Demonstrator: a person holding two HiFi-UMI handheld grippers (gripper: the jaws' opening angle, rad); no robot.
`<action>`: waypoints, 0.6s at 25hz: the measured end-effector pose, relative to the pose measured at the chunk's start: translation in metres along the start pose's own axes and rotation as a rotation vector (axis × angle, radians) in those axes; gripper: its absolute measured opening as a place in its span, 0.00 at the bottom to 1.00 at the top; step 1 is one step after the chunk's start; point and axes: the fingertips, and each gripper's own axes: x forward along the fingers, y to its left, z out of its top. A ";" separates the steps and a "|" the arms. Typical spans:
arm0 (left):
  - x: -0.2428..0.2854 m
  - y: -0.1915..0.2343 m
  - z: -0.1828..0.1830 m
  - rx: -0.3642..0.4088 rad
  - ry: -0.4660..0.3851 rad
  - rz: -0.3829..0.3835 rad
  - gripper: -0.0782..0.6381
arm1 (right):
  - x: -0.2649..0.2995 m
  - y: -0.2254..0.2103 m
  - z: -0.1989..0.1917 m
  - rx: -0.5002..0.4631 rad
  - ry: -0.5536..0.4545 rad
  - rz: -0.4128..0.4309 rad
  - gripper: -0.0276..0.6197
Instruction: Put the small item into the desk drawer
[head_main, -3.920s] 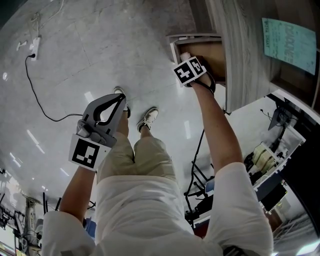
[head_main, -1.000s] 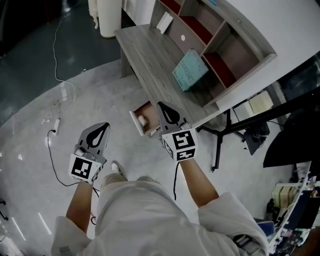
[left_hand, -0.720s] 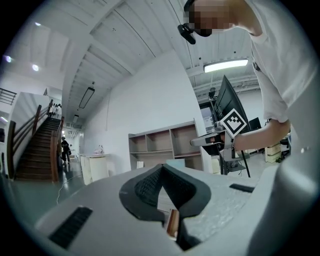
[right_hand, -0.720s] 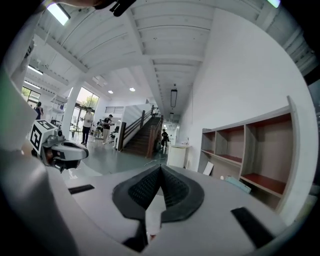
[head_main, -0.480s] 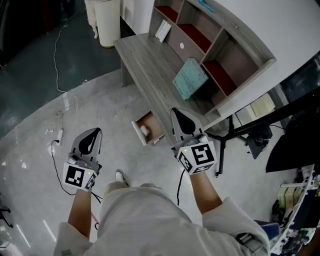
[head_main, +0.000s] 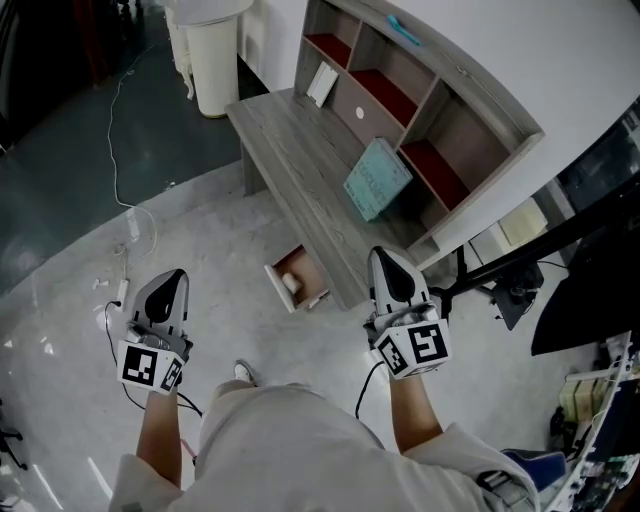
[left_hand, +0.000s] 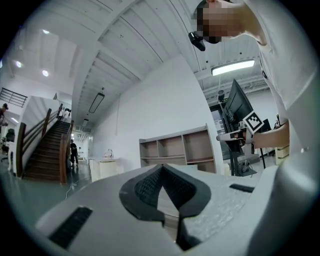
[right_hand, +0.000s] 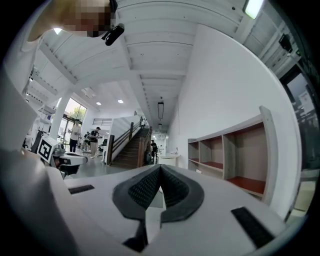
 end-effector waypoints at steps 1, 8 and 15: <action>-0.001 0.003 0.001 -0.003 -0.002 0.006 0.12 | -0.004 -0.002 0.001 0.003 -0.002 -0.008 0.04; -0.018 0.016 0.010 -0.061 -0.033 0.054 0.12 | -0.025 -0.009 0.010 -0.014 -0.010 -0.063 0.04; -0.029 0.026 0.011 -0.086 -0.047 0.071 0.12 | -0.032 -0.005 0.009 0.007 -0.009 -0.103 0.04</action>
